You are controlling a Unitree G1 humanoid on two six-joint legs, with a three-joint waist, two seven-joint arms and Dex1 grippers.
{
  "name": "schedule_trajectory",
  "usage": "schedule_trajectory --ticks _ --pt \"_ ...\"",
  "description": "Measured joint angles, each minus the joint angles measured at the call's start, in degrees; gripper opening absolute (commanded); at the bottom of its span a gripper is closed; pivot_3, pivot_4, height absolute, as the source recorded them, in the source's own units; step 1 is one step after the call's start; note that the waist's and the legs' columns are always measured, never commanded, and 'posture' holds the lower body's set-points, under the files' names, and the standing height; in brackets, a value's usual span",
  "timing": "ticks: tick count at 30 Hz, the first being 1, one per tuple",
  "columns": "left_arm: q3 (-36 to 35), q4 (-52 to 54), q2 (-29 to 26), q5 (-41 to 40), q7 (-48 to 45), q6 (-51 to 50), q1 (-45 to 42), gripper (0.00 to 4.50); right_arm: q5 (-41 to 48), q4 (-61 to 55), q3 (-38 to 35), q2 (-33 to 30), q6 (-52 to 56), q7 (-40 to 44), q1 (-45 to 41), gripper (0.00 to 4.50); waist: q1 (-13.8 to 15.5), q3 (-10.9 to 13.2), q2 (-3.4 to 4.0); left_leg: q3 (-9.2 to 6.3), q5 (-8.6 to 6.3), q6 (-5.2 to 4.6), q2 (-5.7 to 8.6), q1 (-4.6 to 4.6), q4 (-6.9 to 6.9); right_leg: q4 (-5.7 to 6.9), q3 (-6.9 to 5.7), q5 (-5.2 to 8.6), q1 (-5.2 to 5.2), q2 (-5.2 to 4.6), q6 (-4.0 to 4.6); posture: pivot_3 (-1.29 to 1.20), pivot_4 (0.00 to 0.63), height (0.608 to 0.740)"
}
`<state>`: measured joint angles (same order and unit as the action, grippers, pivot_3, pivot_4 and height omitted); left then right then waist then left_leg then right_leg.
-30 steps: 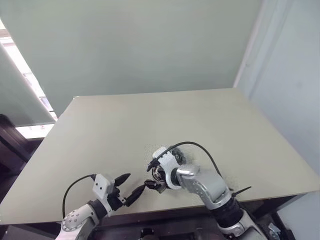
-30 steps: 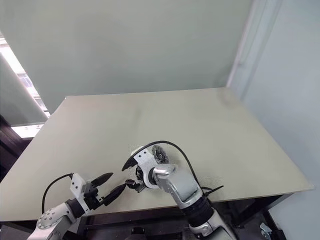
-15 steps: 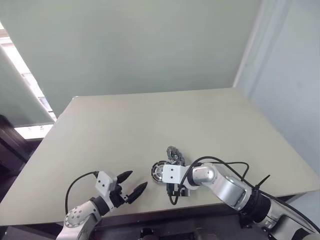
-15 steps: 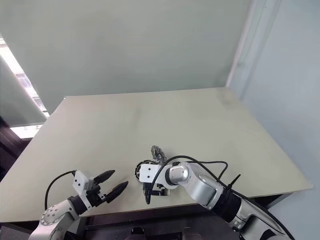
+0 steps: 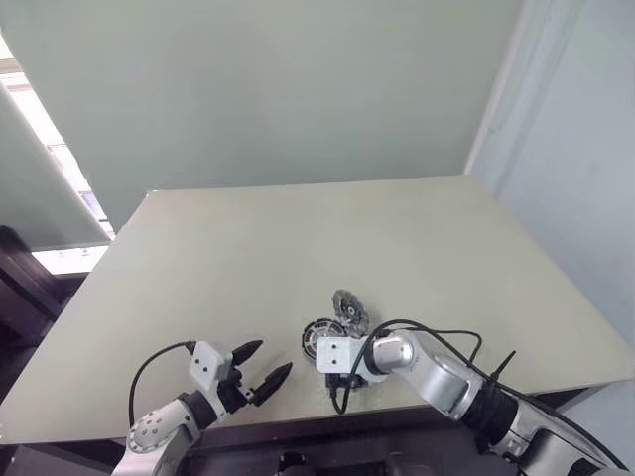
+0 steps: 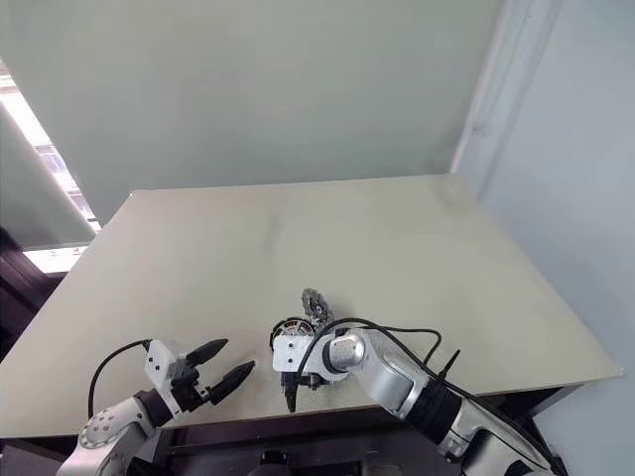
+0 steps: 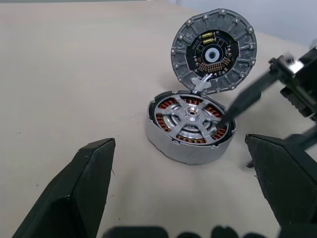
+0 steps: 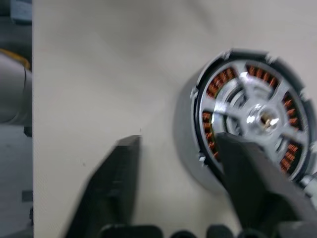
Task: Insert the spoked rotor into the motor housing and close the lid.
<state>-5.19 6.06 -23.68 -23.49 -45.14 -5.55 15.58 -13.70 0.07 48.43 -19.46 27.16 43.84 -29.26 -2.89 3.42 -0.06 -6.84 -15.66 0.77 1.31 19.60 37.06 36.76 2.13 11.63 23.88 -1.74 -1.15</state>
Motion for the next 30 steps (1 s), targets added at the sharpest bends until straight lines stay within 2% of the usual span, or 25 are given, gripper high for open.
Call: schedule_trajectory --ticks 4,5,12,18,22,30 --pt "0.0 0.0 0.0 0.0 0.0 0.0 0.0 4.50 -1.2 0.5 -1.2 0.9 -0.5 -0.1 0.2 0.25 0.0 0.0 -0.01 0.00 0.00 0.00 0.00 -0.04 0.00 0.00 0.00 0.00 -0.04 0.00 0.00 0.00 0.000 0.740" --pt "0.0 0.0 0.0 0.0 0.0 0.0 -0.1 4.50 -1.2 0.7 -1.2 1.2 -0.5 0.2 0.5 0.09 0.0 0.0 -0.02 -0.01 0.00 0.00 0.00 -0.03 0.00 -0.01 0.00 0.00 -0.04 0.00 0.00 0.00 0.000 0.740" --pt "0.0 0.0 0.0 0.1 0.0 0.0 -0.2 4.50 -1.8 0.9 -2.3 2.9 1.2 0.3 1.4 0.09 -0.1 0.0 -0.02 -0.02 0.00 0.00 -0.02 -0.11 0.07 0.03 -0.01 0.00 -0.12 0.03 0.01 0.00 0.000 0.740" --pt "0.0 -0.1 0.1 0.2 0.0 0.1 -0.2 4.50 0.5 -3.0 -6.5 6.7 13.9 1.3 2.9 0.09 0.0 0.0 -0.02 -0.03 -0.01 0.01 -0.01 -0.08 0.05 0.02 0.00 0.00 -0.09 0.02 0.00 0.00 0.000 0.740" --pt "0.0 -0.6 0.5 0.2 -0.1 0.3 -0.2 4.50 3.0 -7.0 -6.7 8.1 22.5 3.0 2.9 0.09 0.0 0.0 -0.02 -0.04 -0.01 0.01 -0.01 -0.05 -0.01 0.02 -0.01 0.00 -0.04 0.01 -0.01 0.00 0.000 0.740" --pt "0.1 -1.3 0.8 0.3 -0.4 0.6 -0.2 4.50 4.7 -8.5 -5.0 8.3 25.7 3.4 2.4 0.09 0.0 0.0 -0.01 -0.03 -0.01 0.01 -0.01 -0.05 0.02 0.02 -0.01 0.00 -0.04 0.00 0.00 0.00 0.000 0.740"
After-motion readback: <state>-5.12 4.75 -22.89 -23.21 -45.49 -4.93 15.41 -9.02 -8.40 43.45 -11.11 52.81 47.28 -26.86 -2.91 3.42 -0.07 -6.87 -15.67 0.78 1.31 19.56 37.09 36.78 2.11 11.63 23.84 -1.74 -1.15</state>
